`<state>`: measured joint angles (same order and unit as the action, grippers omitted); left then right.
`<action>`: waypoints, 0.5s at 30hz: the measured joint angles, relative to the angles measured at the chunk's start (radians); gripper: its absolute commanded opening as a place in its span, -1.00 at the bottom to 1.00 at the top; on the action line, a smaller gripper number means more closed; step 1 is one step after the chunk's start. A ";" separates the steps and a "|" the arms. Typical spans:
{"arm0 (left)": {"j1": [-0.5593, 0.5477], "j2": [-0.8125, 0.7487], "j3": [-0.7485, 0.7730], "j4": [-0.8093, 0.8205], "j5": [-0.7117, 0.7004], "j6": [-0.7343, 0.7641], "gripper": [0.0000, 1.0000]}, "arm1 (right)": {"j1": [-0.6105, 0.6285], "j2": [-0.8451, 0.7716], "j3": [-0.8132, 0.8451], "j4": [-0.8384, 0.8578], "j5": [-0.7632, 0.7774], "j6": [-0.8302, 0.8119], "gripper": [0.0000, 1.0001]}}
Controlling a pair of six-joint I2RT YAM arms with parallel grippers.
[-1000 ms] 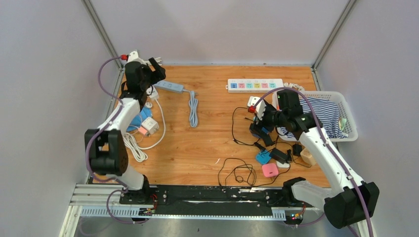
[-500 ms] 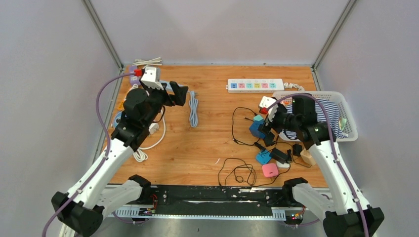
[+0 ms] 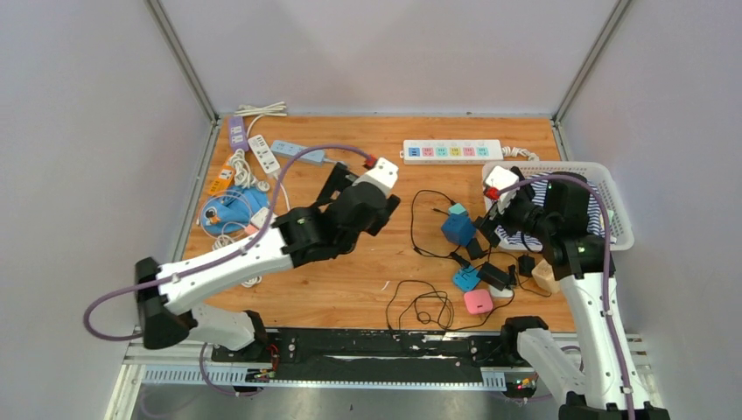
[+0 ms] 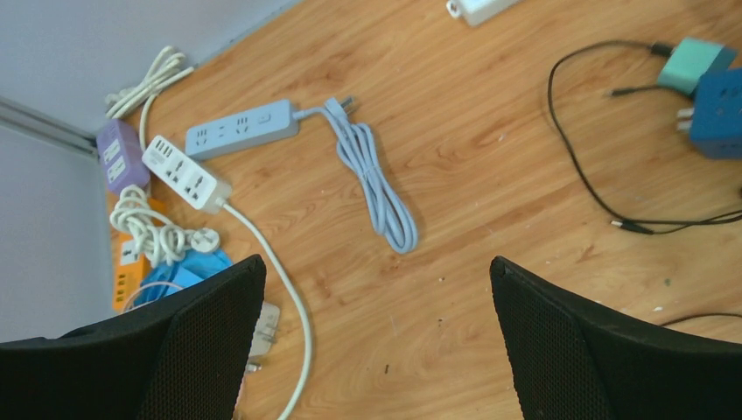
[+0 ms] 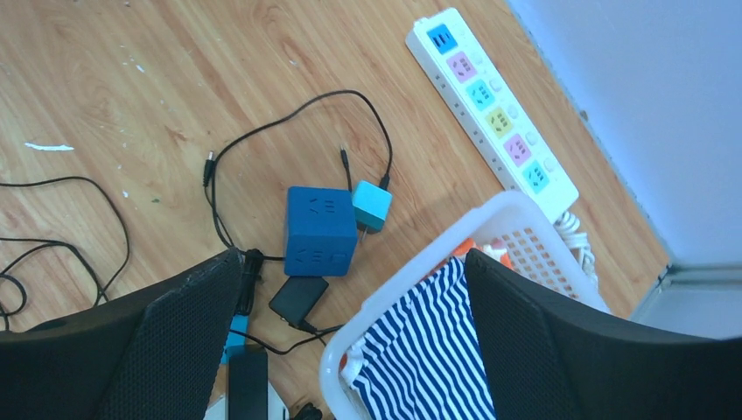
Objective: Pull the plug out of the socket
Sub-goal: Reset both arms
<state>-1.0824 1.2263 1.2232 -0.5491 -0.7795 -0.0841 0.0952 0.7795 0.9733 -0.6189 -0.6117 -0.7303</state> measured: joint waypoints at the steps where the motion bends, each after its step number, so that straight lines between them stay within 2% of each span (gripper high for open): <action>1: -0.008 0.061 0.034 -0.006 -0.012 0.007 1.00 | -0.019 0.006 0.001 0.000 -0.005 0.004 0.94; 5: -0.021 0.211 0.103 0.044 -0.013 0.046 1.00 | -0.140 0.042 0.008 0.005 -0.052 0.033 0.95; 10: -0.021 0.280 0.119 0.182 -0.027 0.159 1.00 | -0.270 0.053 0.007 0.024 -0.136 0.073 0.95; 15: -0.021 0.344 0.237 0.273 -0.005 0.256 1.00 | -0.397 0.059 -0.006 0.058 -0.203 0.109 0.96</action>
<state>-1.1038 1.5700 1.4601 -0.2764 -0.7849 0.1722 -0.3016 0.8383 0.9676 -0.5613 -0.8143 -0.6216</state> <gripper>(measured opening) 0.997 0.973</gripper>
